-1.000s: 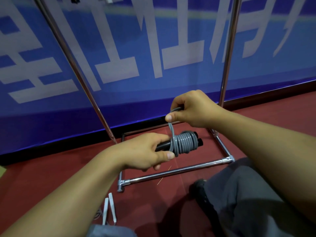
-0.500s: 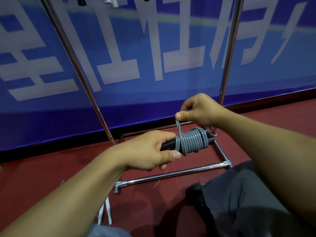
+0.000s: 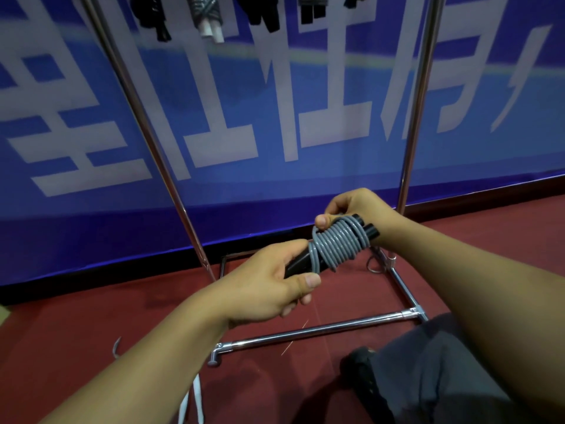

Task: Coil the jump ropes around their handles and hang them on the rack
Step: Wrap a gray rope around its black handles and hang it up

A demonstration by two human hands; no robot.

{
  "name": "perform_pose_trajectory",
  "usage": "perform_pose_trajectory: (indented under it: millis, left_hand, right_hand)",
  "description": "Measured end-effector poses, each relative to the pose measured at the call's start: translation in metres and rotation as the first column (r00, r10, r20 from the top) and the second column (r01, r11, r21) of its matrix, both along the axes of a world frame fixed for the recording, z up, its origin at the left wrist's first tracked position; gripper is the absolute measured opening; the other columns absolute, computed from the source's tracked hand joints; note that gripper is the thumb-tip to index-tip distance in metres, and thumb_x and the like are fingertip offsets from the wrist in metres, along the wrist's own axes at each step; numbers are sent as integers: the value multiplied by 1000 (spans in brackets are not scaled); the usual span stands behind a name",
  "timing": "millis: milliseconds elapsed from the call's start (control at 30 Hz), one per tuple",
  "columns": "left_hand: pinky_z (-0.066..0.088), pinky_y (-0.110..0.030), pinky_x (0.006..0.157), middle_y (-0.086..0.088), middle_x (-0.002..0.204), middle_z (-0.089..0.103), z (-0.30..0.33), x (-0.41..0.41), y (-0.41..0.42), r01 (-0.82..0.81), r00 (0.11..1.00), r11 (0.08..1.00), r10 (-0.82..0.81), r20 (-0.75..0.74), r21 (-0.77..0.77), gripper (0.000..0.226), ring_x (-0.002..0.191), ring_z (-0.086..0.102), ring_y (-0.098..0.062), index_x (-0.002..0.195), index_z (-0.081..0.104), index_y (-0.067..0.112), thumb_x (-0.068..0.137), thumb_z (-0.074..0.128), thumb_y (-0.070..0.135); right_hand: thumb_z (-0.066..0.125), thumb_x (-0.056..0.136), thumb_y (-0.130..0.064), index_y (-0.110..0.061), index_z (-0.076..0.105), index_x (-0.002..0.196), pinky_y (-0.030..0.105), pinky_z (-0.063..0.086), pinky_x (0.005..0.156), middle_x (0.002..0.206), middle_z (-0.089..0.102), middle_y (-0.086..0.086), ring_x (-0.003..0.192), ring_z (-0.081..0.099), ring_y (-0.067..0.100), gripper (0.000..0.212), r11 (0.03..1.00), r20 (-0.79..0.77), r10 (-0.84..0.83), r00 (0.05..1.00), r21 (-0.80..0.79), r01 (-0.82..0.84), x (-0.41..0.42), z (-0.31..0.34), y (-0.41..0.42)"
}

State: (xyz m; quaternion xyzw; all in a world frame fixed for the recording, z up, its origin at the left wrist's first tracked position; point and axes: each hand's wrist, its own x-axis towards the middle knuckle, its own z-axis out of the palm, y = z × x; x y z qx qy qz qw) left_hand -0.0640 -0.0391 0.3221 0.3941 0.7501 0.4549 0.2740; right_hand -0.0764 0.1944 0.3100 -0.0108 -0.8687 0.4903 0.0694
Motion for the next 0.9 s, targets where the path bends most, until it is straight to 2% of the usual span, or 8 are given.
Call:
perform_pose_trajectory:
  millis: [67,133,200,267,333,533,733,900]
  left_hand:
    - [42,-24,52,0,72,58,-1,-2,0,-15,1000,1000,15,4,24,25,52,47,-14,127,54,11,102,54,9]
    - [43,-24,53,-1,71,58,-1,-1,1,-42,999,996,42,4,78,23,52,49,-14,124,55,11,102,54,9]
    - [44,-23,53,-2,70,59,-1,-1,3,-104,995,985,104,8,140,17,50,50,-14,118,56,11,102,54,7]
    - [45,-23,52,-2,68,60,-1,-3,6,-187,982,963,184,32,195,16,48,51,-16,117,56,7,102,51,4]
    - [46,-25,53,0,67,61,0,-5,7,-247,969,938,242,51,244,19,49,52,-17,119,55,6,102,50,4]
    - [46,-20,54,-4,74,62,1,-10,9,-437,899,862,416,134,256,14,53,54,-14,108,58,6,104,49,15]
    - [44,-16,51,1,68,64,-3,-19,4,-534,844,832,536,29,153,21,50,56,-10,89,59,6,103,51,19]
    - [46,-17,51,-1,68,64,-6,-23,3,-582,803,805,591,-71,115,21,48,56,-9,87,60,4,102,53,18]
  right_hand:
    - [75,84,-2,-2,68,78,15,47,50,54,65,-6,47,58,-5,10,999,-18,2,1000,34,-1,0,-1,1]
    - [76,82,0,-7,69,78,35,58,58,65,68,0,57,60,5,11,996,-60,1,998,89,5,-2,-4,2]
    - [74,75,-8,-10,65,77,48,56,65,69,65,4,64,56,12,10,993,-76,14,997,118,-5,-5,-7,3]
    - [74,69,-21,-12,60,75,40,49,62,67,60,4,64,51,14,17,998,-65,24,998,53,-20,-5,-8,1]
    - [81,78,-27,-12,62,77,35,43,60,64,61,2,61,51,17,24,999,-43,26,999,-23,-27,-4,-8,-4]
    - [71,90,-41,-11,65,83,32,41,53,59,68,-1,56,48,20,31,992,73,121,990,28,-124,2,-6,-15]
    - [71,90,-43,-9,68,81,32,43,54,61,69,0,56,51,21,36,986,134,151,979,45,-158,7,0,-26]
    - [71,88,-48,-8,70,79,33,48,57,71,73,9,58,55,20,41,981,162,169,972,67,-182,10,1,-29]
